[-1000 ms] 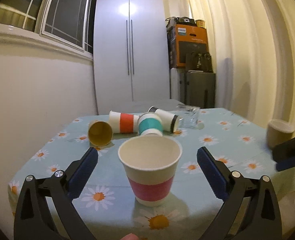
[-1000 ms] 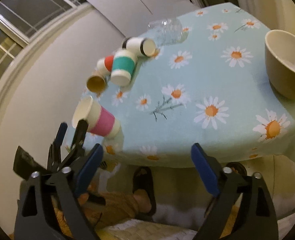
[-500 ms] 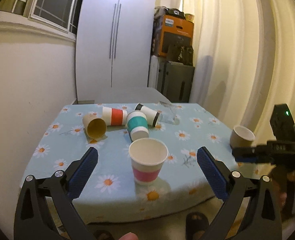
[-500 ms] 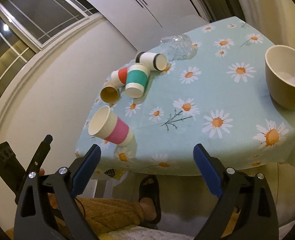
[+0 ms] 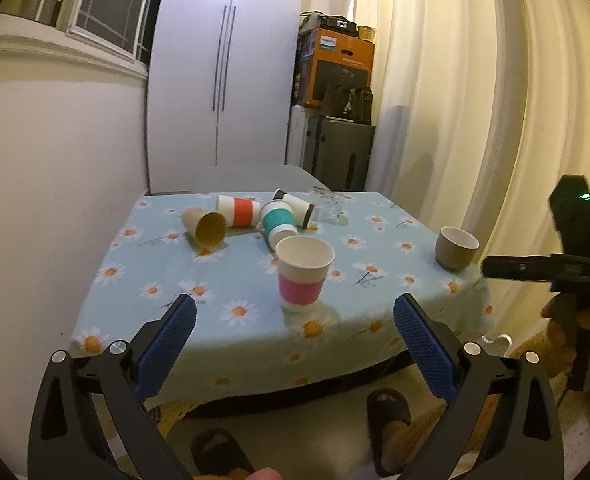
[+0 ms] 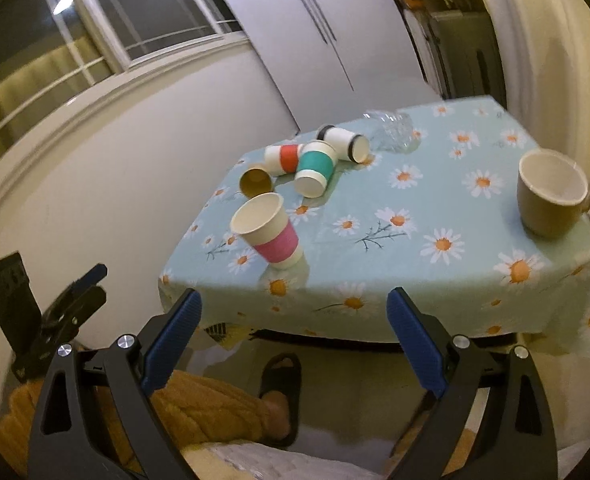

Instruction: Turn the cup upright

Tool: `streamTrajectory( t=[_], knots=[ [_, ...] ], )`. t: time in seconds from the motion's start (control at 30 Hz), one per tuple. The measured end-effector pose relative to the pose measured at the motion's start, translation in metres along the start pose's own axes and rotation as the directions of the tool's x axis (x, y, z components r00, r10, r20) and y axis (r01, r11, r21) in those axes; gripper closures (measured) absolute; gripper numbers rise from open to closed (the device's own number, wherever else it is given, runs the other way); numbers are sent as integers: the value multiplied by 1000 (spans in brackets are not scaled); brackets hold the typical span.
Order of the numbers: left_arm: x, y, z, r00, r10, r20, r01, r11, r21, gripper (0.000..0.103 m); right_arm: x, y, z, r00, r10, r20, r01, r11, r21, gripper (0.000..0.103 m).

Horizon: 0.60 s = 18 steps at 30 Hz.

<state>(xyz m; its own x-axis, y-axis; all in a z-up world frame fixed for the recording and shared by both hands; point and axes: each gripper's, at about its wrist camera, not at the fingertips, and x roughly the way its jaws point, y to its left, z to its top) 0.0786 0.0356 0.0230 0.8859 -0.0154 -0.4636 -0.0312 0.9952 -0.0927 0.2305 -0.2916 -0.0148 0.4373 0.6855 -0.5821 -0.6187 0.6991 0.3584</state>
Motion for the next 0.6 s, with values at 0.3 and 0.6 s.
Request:
streamTrajectory(
  t=[0.3,0.6],
  knots=[
    [-27,-2,-18,999,12,35,-13,1000,6,6,-20,27,-24,999,-50,21,52,994,-96,10],
    [-42,-16,-34,997,27,77,-31,998,51,6,-35,40,-57,982,-133,131,159,962,-220,10]
  ],
)
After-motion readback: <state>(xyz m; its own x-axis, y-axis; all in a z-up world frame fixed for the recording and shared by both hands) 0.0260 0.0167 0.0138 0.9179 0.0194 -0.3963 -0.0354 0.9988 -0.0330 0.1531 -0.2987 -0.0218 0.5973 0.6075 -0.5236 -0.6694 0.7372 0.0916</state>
